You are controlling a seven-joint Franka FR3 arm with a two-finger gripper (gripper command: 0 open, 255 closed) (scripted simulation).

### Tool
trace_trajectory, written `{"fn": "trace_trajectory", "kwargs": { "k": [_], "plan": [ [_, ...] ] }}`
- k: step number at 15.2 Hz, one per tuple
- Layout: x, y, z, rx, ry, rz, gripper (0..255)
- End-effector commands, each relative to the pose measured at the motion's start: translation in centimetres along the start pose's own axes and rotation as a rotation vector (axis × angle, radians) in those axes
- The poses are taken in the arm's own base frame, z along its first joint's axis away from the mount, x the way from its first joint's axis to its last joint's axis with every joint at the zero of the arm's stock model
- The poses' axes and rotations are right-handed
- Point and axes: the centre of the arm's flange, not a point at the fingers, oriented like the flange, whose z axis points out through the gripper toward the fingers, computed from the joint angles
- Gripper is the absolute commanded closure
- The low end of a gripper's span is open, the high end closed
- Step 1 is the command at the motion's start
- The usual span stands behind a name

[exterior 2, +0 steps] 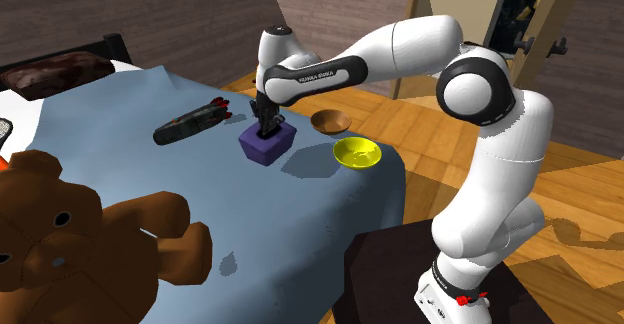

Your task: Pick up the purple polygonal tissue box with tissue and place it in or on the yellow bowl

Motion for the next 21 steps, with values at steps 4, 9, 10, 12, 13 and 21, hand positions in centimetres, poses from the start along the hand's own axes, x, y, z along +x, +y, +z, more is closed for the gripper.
{"fn": "trace_trajectory", "kwargs": {
  "k": [4,9,10,12,13,21],
  "plan": [
    [0.1,-0.7,-2.8,0.003,0.001,-0.001,255],
    [0.1,-1.3,-5.0,0.003,0.001,-0.001,255],
    [0.9,-0.4,-5.5,0.003,0.001,-0.001,255],
    [2.6,1.3,-6.6,0.003,0.001,-0.001,255],
    [3.4,2.2,-7.1,0.003,0.001,-0.001,255],
    [10.1,9.3,-11.1,0.003,0.001,-0.001,255]
  ]
}}
